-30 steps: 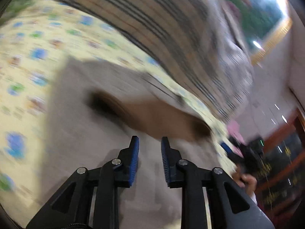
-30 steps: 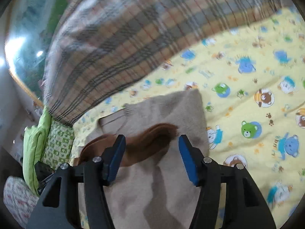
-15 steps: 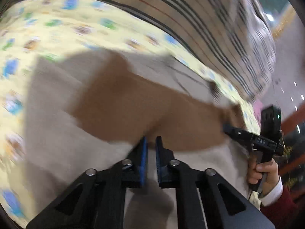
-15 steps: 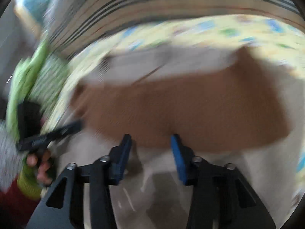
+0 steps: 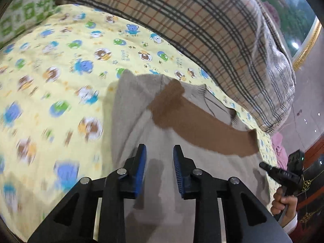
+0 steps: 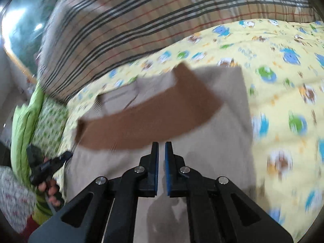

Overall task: Fold small clothes
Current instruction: 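Release the hem and smooth the folded sweater with the right gripper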

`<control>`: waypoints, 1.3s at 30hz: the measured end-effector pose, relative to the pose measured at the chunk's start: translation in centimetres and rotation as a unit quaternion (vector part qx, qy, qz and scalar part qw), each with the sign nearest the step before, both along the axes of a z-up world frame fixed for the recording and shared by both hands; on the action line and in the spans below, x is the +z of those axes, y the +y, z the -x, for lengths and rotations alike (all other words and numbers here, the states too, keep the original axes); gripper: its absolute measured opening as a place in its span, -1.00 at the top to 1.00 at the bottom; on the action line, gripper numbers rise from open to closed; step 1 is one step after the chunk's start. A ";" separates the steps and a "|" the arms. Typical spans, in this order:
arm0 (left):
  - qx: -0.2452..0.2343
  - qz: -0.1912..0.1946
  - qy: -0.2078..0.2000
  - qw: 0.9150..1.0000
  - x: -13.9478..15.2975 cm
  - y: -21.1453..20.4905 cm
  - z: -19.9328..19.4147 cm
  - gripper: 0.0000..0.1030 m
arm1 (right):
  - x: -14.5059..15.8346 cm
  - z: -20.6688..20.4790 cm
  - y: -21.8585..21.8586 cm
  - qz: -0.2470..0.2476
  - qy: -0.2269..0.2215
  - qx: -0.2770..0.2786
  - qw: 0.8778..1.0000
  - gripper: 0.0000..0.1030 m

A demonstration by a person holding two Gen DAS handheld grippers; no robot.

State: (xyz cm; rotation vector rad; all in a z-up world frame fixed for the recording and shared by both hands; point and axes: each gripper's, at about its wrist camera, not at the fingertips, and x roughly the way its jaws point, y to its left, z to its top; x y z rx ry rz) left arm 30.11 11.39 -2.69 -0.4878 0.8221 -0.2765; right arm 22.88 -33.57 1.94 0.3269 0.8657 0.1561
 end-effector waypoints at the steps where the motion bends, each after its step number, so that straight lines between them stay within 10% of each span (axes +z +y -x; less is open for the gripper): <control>1: 0.001 0.015 0.000 1.000 0.1 0.1 1.4 0.45 | -0.1 1.3 0.2 0.002 0.006 0.006 1.000 0.87; 12: 0.026 0.087 0.033 0.995 -1.5 -1.5 13.4 0.27 | -1.3 8.8 -4.0 0.010 0.030 -0.085 0.996 0.87; 17: 0.044 0.111 0.041 0.992 -2.4 -2.0 16.3 -0.17 | 0.4 11.1 -3.8 0.010 0.009 -0.095 0.995 0.76; 21: 0.055 0.124 0.056 0.989 -3.3 -2.5 16.9 -0.18 | 0.9 12.4 -1.5 0.001 -0.006 -0.073 0.997 -0.07; 32: 0.118 0.165 0.036 0.979 -5.1 -2.2 15.1 -0.22 | 0.7 14.4 3.2 -0.028 -0.013 -0.005 1.000 -0.09; 39: 0.181 0.176 0.024 0.967 -5.4 -0.1 11.5 0.16 | 0.7 13.9 3.8 -0.031 -0.004 0.004 1.000 -0.10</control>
